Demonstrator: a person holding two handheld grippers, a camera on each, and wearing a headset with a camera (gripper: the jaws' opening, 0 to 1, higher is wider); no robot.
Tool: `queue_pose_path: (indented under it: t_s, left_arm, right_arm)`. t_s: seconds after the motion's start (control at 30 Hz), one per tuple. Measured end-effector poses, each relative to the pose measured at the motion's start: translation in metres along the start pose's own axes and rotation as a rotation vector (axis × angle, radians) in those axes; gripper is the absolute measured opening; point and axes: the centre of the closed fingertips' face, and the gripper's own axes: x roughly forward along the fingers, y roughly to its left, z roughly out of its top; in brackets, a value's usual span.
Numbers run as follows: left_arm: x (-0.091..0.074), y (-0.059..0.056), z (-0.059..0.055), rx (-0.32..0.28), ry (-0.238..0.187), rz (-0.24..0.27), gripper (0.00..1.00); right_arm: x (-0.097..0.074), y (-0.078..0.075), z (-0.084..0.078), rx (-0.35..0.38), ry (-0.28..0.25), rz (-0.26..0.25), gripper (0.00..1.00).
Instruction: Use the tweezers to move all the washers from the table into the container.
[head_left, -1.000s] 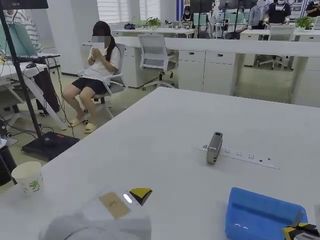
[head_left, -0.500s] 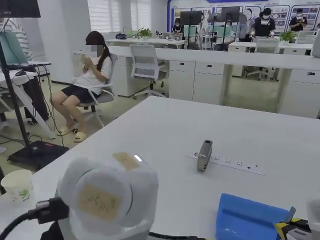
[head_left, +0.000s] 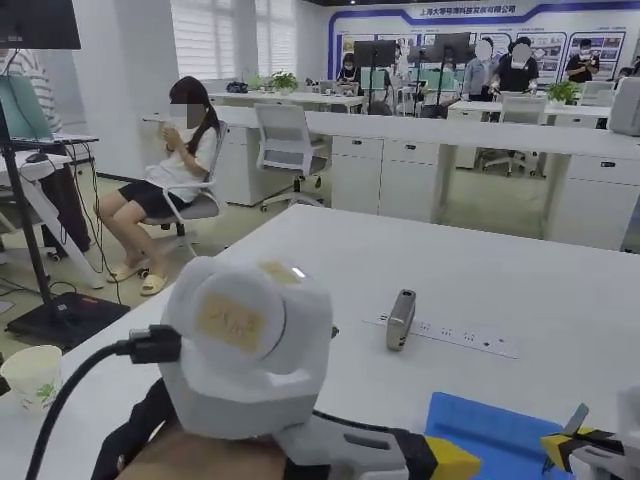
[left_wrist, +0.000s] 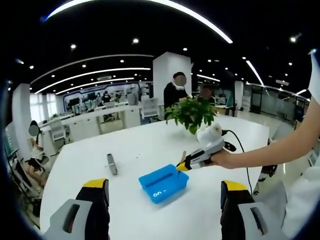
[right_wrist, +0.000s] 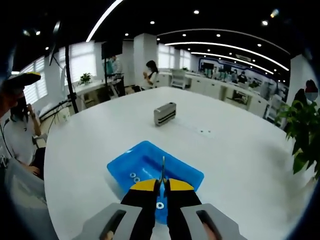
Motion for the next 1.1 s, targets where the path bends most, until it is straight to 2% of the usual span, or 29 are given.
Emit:
queue_pose_path:
  t_s: [0.07, 0.1, 0.17, 0.23, 0.3, 0.37, 0.43, 0.53, 0.57, 0.6, 0.63, 0.67, 0.73, 0.8, 0.83, 0.87, 0.93, 1.0, 1.03, 1.1]
  left_arm:
    - [0.002, -0.004, 0.001, 0.016, 0.014, -0.036, 0.87]
    - [0.004, -0.008, 0.003, 0.029, 0.020, -0.066, 0.85]
    - [0.008, -0.011, 0.005, 0.035, 0.033, -0.088, 0.84]
    - [0.013, -0.014, 0.009, 0.058, 0.029, -0.120, 0.83]
    - [0.019, -0.018, 0.010, 0.073, 0.041, -0.164, 0.78]
    - [0.024, -0.025, 0.013, 0.099, 0.044, -0.229, 0.71]
    - [0.028, -0.034, 0.015, 0.093, 0.057, -0.289, 0.63]
    - [0.033, -0.041, 0.018, 0.095, 0.053, -0.335, 0.57]
    - [0.035, -0.046, 0.019, 0.086, 0.051, -0.366, 0.54]
    - [0.037, -0.050, 0.019, 0.077, 0.051, -0.388, 0.52]
    - [0.038, -0.058, 0.018, 0.070, 0.060, -0.433, 0.49]
    - [0.038, -0.065, 0.017, 0.071, 0.070, -0.467, 0.47]
    - [0.040, -0.077, 0.014, 0.089, 0.083, -0.535, 0.40]
    - [0.040, -0.089, 0.011, 0.079, 0.093, -0.582, 0.35]
    - [0.039, -0.098, 0.008, 0.089, 0.104, -0.625, 0.33]
    - [0.038, -0.102, 0.007, 0.091, 0.107, -0.641, 0.30]
    - [0.036, -0.113, 0.003, 0.094, 0.126, -0.693, 0.24]
    - [0.035, -0.118, 0.002, 0.076, 0.127, -0.721, 0.21]
    - [0.033, -0.121, 0.002, 0.073, 0.131, -0.740, 0.19]
    - [0.031, -0.123, 0.001, 0.075, 0.132, -0.757, 0.12]
  right_arm:
    - [-0.007, 0.013, 0.008, 0.002, -0.024, 0.052, 0.03]
    - [-0.012, 0.021, 0.010, 0.000, -0.028, 0.074, 0.03]
    - [-0.024, 0.041, 0.020, 0.031, -0.058, 0.122, 0.03]
    - [-0.034, 0.061, 0.029, -0.014, -0.077, 0.179, 0.03]
    - [-0.046, 0.081, 0.034, -0.051, -0.074, 0.237, 0.02]
    - [-0.054, 0.092, 0.037, -0.068, -0.083, 0.289, 0.02]
    - [-0.064, 0.103, 0.037, -0.088, -0.079, 0.313, 0.02]
    - [-0.079, 0.123, 0.033, -0.146, -0.042, 0.395, 0.03]
    - [-0.082, 0.126, 0.032, -0.165, -0.036, 0.406, 0.03]
    - [-0.088, 0.134, 0.030, -0.186, -0.024, 0.439, 0.03]
    - [-0.092, 0.140, 0.028, -0.191, -0.015, 0.474, 0.02]
    - [-0.097, 0.149, 0.026, -0.190, -0.011, 0.531, 0.02]
    - [-0.104, 0.160, 0.018, -0.211, 0.026, 0.608, 0.03]
    - [-0.108, 0.169, 0.015, -0.201, 0.035, 0.655, 0.03]
    - [-0.113, 0.175, 0.012, -0.191, 0.049, 0.694, 0.03]
    - [-0.115, 0.178, 0.011, -0.194, 0.055, 0.712, 0.03]
    - [-0.115, 0.182, 0.009, -0.211, 0.059, 0.715, 0.03]
    - [-0.117, 0.187, 0.005, -0.234, 0.073, 0.730, 0.03]
    - [-0.119, 0.191, 0.004, -0.243, 0.079, 0.754, 0.03]
    - [-0.122, 0.196, 0.002, -0.247, 0.091, 0.777, 0.03]
